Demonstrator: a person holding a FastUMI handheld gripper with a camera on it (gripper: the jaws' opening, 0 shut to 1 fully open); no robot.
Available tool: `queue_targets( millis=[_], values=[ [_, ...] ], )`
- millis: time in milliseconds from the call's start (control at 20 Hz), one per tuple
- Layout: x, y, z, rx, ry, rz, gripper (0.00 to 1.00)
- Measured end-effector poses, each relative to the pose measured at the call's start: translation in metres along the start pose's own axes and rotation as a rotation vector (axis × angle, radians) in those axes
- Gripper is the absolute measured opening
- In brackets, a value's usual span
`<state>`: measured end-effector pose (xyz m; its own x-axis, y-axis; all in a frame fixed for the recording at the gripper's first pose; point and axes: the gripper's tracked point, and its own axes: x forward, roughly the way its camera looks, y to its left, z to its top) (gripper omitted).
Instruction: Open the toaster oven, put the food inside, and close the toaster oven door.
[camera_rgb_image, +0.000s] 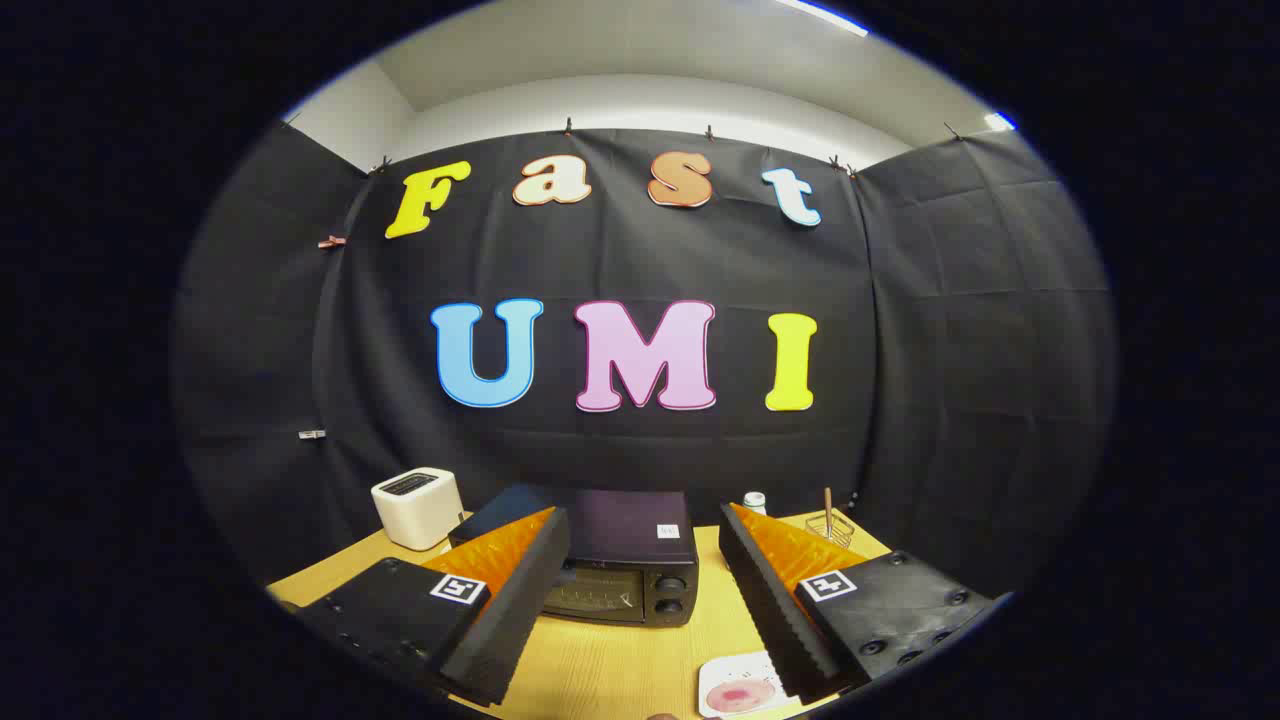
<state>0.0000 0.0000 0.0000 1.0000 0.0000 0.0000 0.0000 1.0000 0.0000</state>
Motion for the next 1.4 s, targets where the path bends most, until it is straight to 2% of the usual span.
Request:
queue_targets(
  millis=[250, 550, 850, 1150, 1400],
  values=[
    [0.003, -0.004, -0.001, -0.001, 0.008, 0.004, 0.98],
    [-0.005, -0.014, -0.023, -0.021, 0.064, -0.022, 0.98],
    [-0.008, -0.018, -0.018, -0.024, 0.05, -0.022, 0.98],
    [0.001, -0.012, -0.032, -0.025, 0.094, -0.022, 0.98],
    [0.015, 0.013, -0.038, -0.038, 0.114, 0.023, 0.98]
  ],
)
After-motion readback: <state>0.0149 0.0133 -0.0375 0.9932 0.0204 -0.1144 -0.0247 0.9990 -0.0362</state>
